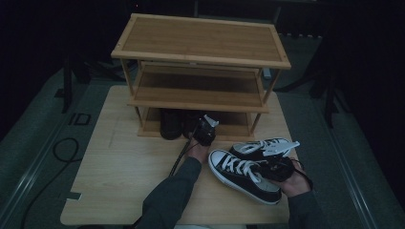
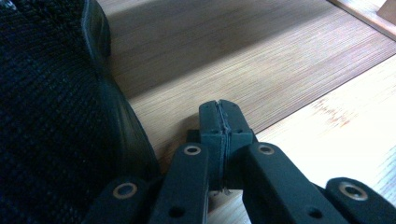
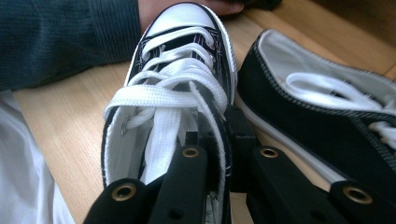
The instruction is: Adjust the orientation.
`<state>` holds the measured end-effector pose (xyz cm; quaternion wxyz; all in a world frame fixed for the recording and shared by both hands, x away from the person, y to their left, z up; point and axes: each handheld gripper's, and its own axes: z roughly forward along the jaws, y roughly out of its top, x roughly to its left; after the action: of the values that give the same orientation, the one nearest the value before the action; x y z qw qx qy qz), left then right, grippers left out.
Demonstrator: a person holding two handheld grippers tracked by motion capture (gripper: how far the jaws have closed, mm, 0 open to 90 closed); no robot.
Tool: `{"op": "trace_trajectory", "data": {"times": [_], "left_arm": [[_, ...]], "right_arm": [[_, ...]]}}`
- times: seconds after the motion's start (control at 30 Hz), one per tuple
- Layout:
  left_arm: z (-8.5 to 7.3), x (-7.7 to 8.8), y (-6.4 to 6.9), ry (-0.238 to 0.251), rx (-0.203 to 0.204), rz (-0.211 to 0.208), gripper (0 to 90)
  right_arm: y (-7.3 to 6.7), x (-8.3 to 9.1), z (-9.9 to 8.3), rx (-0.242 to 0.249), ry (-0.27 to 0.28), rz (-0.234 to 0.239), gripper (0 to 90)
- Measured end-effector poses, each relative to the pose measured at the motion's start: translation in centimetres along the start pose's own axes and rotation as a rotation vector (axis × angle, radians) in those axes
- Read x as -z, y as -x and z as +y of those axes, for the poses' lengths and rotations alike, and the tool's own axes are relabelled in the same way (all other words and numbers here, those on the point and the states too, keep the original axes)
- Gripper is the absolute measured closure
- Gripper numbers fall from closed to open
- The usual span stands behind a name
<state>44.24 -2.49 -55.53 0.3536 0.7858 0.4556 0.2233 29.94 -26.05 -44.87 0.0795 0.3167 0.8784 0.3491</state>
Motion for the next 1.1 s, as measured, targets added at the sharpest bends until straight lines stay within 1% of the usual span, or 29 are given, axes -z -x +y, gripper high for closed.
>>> {"op": "trace_trajectory", "data": {"times": [0.17,0.3,0.4,0.6,0.87,1.07,1.1], "left_arm": [[0.0,0.0,0.0,0.0,0.003,0.0,89.4],[0.0,0.0,0.0,0.001,0.004,0.0,89.4],[0.0,0.0,0.0,0.0,0.005,0.0,89.4],[0.0,0.0,0.0,-0.001,0.004,0.001,89.4],[0.0,0.0,0.0,-0.001,0.005,0.001,89.4],[0.0,0.0,0.0,-0.001,0.009,0.002,89.5],[0.0,0.0,0.1,-0.001,0.011,0.003,89.6]], "right_arm": [[0.1,0.9,1.0,0.015,0.009,0.001,87.5],[0.0,1.6,1.9,0.037,0.011,-0.009,87.6],[0.1,2.0,2.4,0.043,0.015,-0.02,87.5],[0.6,2.6,2.9,0.034,0.017,-0.033,87.5],[1.7,3.8,3.6,0.016,0.037,-0.05,87.6],[2.0,4.9,4.2,0.024,0.055,-0.075,87.6],[2.1,5.1,4.3,0.019,0.058,-0.078,87.6]]}}
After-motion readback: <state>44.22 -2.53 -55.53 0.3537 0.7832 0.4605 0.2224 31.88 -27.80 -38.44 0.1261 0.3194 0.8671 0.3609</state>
